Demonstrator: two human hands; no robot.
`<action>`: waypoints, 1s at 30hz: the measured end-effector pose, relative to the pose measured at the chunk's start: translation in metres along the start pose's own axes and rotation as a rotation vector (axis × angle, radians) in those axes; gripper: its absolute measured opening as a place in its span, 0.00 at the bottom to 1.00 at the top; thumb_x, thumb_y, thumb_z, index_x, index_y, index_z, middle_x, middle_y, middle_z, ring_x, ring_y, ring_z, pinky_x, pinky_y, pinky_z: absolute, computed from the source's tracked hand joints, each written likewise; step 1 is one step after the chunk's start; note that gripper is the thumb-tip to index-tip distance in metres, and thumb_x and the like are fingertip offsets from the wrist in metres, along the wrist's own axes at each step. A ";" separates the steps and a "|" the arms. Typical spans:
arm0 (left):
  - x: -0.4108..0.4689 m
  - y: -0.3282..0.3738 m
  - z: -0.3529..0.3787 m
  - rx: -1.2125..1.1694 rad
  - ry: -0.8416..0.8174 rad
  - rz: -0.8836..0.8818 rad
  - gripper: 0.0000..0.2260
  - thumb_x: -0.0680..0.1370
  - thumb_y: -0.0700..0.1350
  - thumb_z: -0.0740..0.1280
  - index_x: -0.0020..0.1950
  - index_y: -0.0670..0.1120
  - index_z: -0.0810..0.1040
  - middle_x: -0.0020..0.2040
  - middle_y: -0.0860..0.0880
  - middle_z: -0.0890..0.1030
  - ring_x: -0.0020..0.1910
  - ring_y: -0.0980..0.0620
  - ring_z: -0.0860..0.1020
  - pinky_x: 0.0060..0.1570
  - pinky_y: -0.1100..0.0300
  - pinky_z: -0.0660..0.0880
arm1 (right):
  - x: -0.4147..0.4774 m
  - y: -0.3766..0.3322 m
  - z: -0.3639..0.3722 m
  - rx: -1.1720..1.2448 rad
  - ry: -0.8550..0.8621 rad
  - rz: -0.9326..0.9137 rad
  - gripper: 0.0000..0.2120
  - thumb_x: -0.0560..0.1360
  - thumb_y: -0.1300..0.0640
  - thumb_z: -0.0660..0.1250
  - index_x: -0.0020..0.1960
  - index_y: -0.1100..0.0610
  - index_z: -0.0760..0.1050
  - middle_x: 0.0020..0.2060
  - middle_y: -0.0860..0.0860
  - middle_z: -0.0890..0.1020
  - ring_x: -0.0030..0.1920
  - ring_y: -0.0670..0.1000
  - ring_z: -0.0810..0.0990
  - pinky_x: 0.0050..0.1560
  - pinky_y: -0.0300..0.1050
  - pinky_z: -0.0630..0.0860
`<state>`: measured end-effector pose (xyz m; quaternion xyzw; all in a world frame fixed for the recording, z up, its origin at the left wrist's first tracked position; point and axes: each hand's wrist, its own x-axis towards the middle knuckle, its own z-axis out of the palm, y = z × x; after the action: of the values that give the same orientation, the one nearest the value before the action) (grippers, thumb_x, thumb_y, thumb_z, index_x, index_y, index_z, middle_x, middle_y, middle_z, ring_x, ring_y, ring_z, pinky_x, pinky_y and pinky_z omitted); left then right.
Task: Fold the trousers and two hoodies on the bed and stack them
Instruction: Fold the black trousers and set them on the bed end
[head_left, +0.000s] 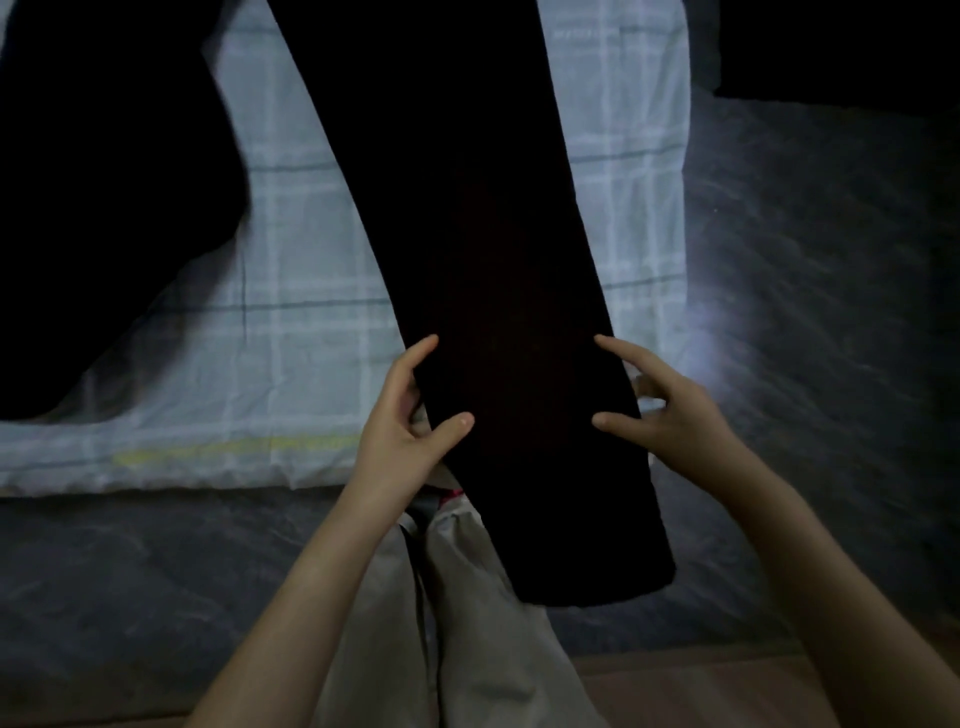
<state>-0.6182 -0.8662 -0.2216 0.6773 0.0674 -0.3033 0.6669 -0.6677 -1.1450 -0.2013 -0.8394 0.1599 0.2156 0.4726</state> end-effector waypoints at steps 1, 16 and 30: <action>0.003 0.001 -0.003 -0.015 -0.001 0.008 0.31 0.76 0.36 0.72 0.73 0.57 0.66 0.66 0.49 0.78 0.63 0.52 0.78 0.56 0.58 0.79 | 0.005 -0.002 -0.003 0.035 0.015 0.002 0.34 0.70 0.51 0.77 0.69 0.29 0.67 0.52 0.36 0.81 0.55 0.46 0.82 0.58 0.48 0.80; 0.050 0.033 -0.005 0.179 0.166 0.053 0.25 0.74 0.36 0.74 0.69 0.48 0.73 0.60 0.51 0.78 0.60 0.54 0.78 0.58 0.59 0.78 | 0.057 -0.031 -0.003 0.030 0.154 -0.029 0.30 0.71 0.60 0.77 0.70 0.44 0.73 0.62 0.39 0.78 0.64 0.41 0.75 0.64 0.37 0.73; 0.083 -0.009 -0.007 1.363 0.183 0.429 0.28 0.83 0.56 0.50 0.80 0.46 0.54 0.81 0.46 0.54 0.80 0.47 0.50 0.77 0.45 0.49 | 0.081 -0.030 0.081 -0.747 0.302 -0.279 0.26 0.83 0.43 0.50 0.81 0.44 0.53 0.80 0.48 0.56 0.81 0.52 0.49 0.79 0.54 0.46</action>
<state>-0.5531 -0.8843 -0.2719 0.9639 -0.2156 -0.0824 0.1324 -0.6010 -1.0652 -0.2586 -0.9887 0.0230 0.0675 0.1318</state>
